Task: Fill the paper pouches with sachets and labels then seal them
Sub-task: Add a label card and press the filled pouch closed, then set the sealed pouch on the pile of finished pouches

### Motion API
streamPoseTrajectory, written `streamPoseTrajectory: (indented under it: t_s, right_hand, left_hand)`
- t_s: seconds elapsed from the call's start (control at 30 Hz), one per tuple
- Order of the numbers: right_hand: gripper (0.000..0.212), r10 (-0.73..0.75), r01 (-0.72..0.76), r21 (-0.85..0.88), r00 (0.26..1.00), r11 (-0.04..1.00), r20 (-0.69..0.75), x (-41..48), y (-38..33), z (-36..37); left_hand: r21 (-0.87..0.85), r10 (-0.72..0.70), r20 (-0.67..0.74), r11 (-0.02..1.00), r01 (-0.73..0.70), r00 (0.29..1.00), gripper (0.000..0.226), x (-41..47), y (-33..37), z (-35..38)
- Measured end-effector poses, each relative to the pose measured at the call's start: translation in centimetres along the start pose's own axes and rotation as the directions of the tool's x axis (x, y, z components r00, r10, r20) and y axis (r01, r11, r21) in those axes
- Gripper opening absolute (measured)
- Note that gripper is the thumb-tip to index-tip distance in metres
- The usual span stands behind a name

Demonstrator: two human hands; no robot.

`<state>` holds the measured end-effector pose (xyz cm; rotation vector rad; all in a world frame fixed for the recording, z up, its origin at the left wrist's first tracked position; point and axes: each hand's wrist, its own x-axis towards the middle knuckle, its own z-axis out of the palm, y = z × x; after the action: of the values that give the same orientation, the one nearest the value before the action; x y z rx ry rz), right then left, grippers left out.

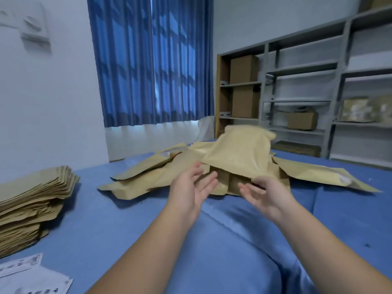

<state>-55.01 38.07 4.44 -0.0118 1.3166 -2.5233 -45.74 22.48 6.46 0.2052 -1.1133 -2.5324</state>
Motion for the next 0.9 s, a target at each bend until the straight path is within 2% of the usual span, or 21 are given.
streamPoseTrajectory:
  t_s: [0.13,0.3,0.4,0.53,0.6,0.7,0.83,0.9]
  right_hand:
    - [0.006,0.150,-0.128,-0.219,0.985,0.967,0.084,-0.8,4.8,1.8]
    - [0.008,0.245,-0.149,-0.354,0.938,0.923,0.244,-3.9,9.5,8.6]
    - [0.009,0.294,-0.130,-0.410,0.882,0.903,0.368,-6.6,12.4,13.6]
    - [0.007,0.382,-0.140,-0.451,0.773,0.882,0.507,-10.4,16.8,20.2]
    - [0.006,0.435,-0.154,-0.478,0.706,0.865,0.559,-12.5,19.6,23.1]
    - [0.012,0.490,-0.174,-0.504,0.625,0.846,0.607,-15.5,24.2,27.1]
    - [0.016,0.497,-0.079,-0.577,0.611,0.813,0.616,-18.5,28.7,31.3]
    - [0.017,0.473,0.086,-0.654,0.621,0.752,0.625,-19.1,30.2,33.3]
  left_hand:
    - [0.096,-0.031,-0.077,0.995,0.039,0.997,0.021,-2.4,0.6,-3.8]
    - [0.202,0.042,-0.206,0.979,0.000,0.978,0.016,-5.2,5.9,-9.1]
    - [0.228,0.108,-0.257,0.973,-0.048,0.960,0.014,-7.4,10.3,-13.1]
    - [0.298,0.211,-0.342,0.948,-0.108,0.916,0.015,-11.8,16.1,-19.2]
    - [0.408,0.290,-0.411,0.906,-0.110,0.864,0.018,-14.7,18.9,-22.7]
    - [0.562,0.407,-0.525,0.825,-0.054,0.748,0.021,-19.4,22.8,-28.2]
    - [0.656,0.526,-0.597,0.755,-0.008,0.606,0.023,-24.2,26.2,-34.9]
    - [0.709,0.587,-0.612,0.704,0.038,0.530,0.023,-25.8,26.4,-38.1]
